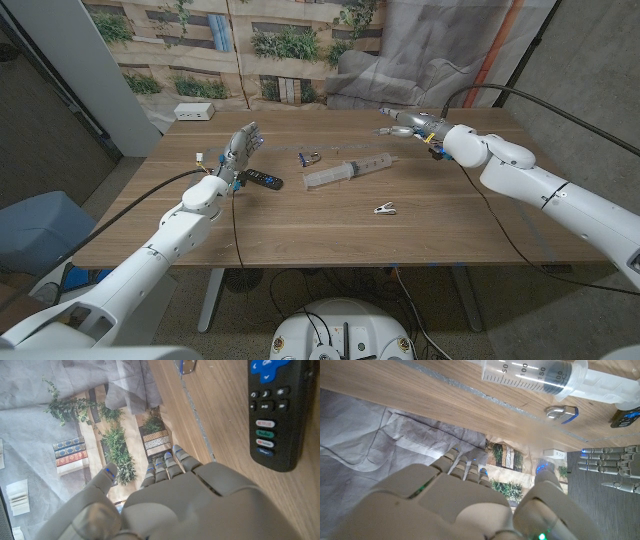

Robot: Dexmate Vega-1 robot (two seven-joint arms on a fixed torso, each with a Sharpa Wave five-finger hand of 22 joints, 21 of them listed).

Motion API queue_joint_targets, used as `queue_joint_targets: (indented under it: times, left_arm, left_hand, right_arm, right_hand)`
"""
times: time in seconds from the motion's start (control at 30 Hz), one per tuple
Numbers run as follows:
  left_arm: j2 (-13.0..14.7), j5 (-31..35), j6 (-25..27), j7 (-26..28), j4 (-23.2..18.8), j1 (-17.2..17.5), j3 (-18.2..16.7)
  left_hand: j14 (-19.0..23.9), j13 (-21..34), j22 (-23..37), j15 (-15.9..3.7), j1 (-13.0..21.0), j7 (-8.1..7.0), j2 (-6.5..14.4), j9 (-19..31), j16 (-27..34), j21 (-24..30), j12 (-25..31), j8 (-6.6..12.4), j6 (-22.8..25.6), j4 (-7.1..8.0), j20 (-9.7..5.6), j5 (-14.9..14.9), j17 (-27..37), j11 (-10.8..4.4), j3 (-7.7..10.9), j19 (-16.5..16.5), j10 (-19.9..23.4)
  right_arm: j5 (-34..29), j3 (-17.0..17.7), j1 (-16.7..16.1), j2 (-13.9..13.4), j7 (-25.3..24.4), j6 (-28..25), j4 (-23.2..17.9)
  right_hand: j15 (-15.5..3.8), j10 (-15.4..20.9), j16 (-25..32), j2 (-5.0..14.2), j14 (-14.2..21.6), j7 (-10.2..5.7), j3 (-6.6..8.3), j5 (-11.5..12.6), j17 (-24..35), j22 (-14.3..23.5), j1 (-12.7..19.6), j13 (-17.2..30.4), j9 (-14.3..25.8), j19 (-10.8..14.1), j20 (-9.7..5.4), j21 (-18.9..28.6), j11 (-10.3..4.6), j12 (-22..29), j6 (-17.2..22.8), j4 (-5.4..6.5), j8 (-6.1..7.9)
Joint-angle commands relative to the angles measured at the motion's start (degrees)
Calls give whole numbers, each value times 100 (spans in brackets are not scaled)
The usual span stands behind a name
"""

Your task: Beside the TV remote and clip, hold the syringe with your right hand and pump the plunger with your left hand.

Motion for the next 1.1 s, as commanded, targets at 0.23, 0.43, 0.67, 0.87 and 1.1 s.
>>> queue_joint_targets:
  times: [0.23, 0.43, 0.67, 0.87, 1.1]
  left_arm:
    - [-64, 68, 98, 222, -29, 10, 20]
    - [-65, 61, 150, 284, -66, 58, 17]
    - [-66, 49, 207, 310, -94, 82, 27]
    - [-80, 63, 219, 319, -54, 58, 42]
    - [-114, 51, 217, 344, -47, 54, 44]
  left_hand:
    - [148, 33, 20, 40, -32, 54, 239, 22, 33, 23, 26, 13, 115, -28, -98, 0, 36, 70, 38, 102, 87]
    - [190, 35, 20, 59, -46, 95, 248, 22, 29, 23, 28, 25, 175, -32, -111, 1, 36, 122, 54, 119, 119]
    - [239, 36, 21, 81, -62, 110, 251, 23, 21, 63, 24, 16, 196, -41, -149, 1, 36, 129, 75, 249, 150]
    - [247, 36, 22, 89, -68, 133, 253, 23, 14, 59, 20, 16, 209, -45, -145, 1, 36, 136, 84, 254, 154]
    - [258, 37, 22, 105, -78, 144, 257, 23, 7, 49, 18, 11, 219, -48, -142, 1, 38, 160, 96, 248, 169]
  right_arm:
    - [-908, -417, 653, 134, 1112, 566, 249]
    - [-1030, -462, 770, 212, 1254, 840, 407]
    - [-1150, -574, 1012, 331, 1352, 1444, 761]
    - [-1246, -699, 1236, 481, 1497, 1855, 1116]
    - [-1322, -846, 1449, 649, 1631, 2242, 1503]
  right_hand:
    - [109, -64, 35, -138, -113, 139, 34, -46, -4, 24, 231, 12, 45, -115, 81, 30, 98, 58, -322, -239, 30]
    - [117, -69, 53, -232, -118, 508, 32, -61, -18, 23, 306, 12, 55, -178, 32, 42, 177, 75, -293, -314, 100]
    - [283, -149, 60, -287, -139, 849, 33, -65, -33, 22, 358, -6, 48, -174, -5, 64, 296, 65, -236, -335, 127]
    - [347, -87, 85, -315, -69, 949, 30, -63, -41, 21, 378, -16, 43, -42, -88, 111, 384, 92, -178, -335, 139]
    - [340, -87, 85, -316, -66, 924, 35, -60, -43, 22, 397, -20, 42, 61, -87, 139, 374, 91, -200, -332, 124]
